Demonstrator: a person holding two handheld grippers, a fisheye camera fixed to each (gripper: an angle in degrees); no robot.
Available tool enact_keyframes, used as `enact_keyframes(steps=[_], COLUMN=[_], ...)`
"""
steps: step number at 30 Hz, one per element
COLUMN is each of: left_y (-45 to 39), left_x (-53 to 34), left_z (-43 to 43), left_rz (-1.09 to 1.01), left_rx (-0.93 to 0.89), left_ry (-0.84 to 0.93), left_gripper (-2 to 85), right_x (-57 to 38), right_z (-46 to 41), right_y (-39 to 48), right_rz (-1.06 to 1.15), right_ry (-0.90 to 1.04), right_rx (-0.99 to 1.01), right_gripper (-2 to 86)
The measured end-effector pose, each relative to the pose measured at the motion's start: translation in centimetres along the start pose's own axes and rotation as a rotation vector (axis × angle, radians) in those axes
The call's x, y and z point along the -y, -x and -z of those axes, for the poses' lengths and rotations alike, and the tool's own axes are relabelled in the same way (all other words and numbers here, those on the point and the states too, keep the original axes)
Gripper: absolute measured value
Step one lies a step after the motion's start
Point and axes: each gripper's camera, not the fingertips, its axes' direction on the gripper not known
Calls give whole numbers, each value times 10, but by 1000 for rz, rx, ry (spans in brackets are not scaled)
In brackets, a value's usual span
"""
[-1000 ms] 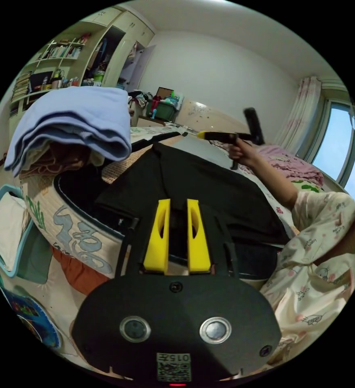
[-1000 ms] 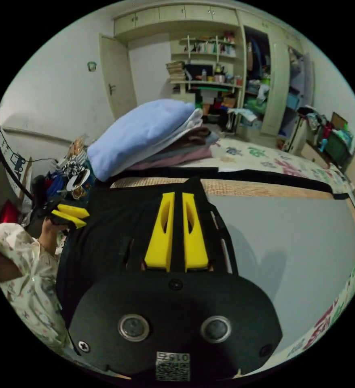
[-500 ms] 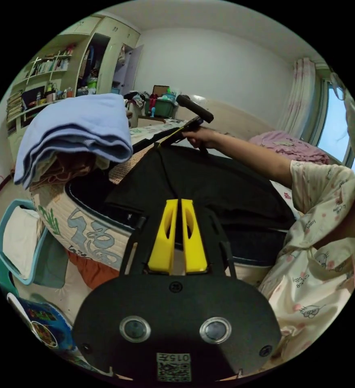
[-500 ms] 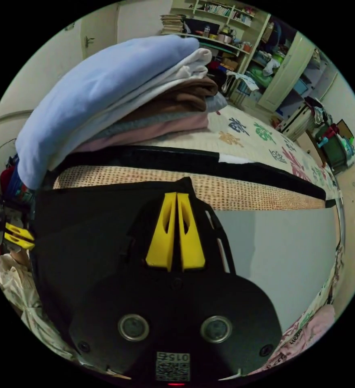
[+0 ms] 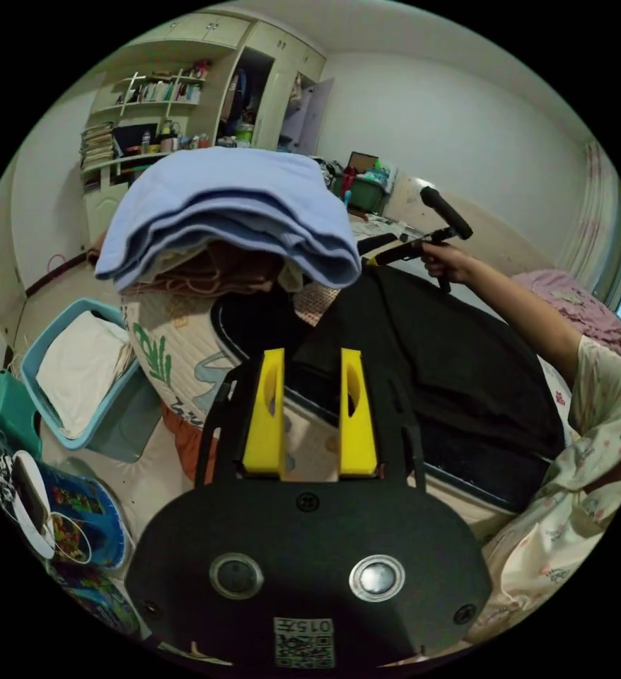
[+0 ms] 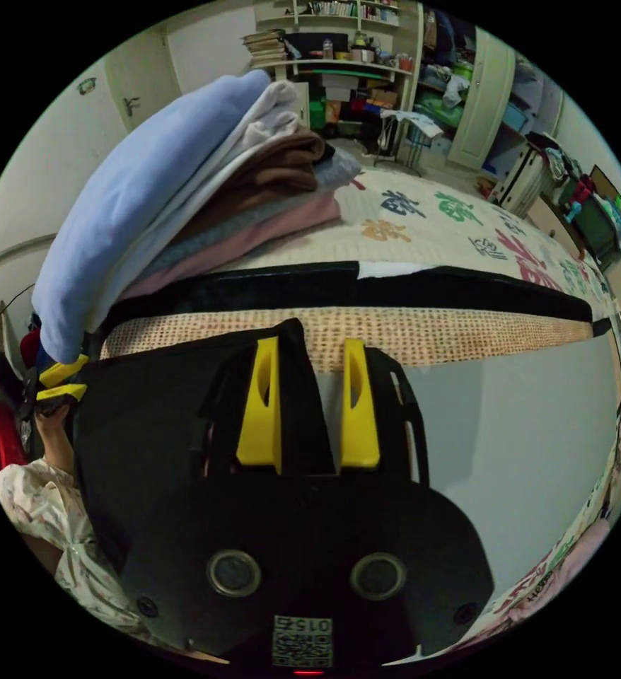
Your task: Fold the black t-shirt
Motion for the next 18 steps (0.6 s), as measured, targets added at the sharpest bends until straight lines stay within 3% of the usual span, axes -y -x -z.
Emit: enact_keyframes(steps=[6,14,18], left_y=[8,22,1], left_x=[-2,-2,4], left_z=[8,73,107], left_rz=[-28,-43,-194], left_rx=[-35,-32,-121], left_ry=[-15,-269,-350], left_gripper=[16,7,7], right_x=[-7,-63,-138], right_z=[44,192,286], right_y=[21,12,15], right_rz=[39,-12,17], right_ry=[-11,-315,-450], right_rx=[54,208,230], right_gripper=[1,-9,-9])
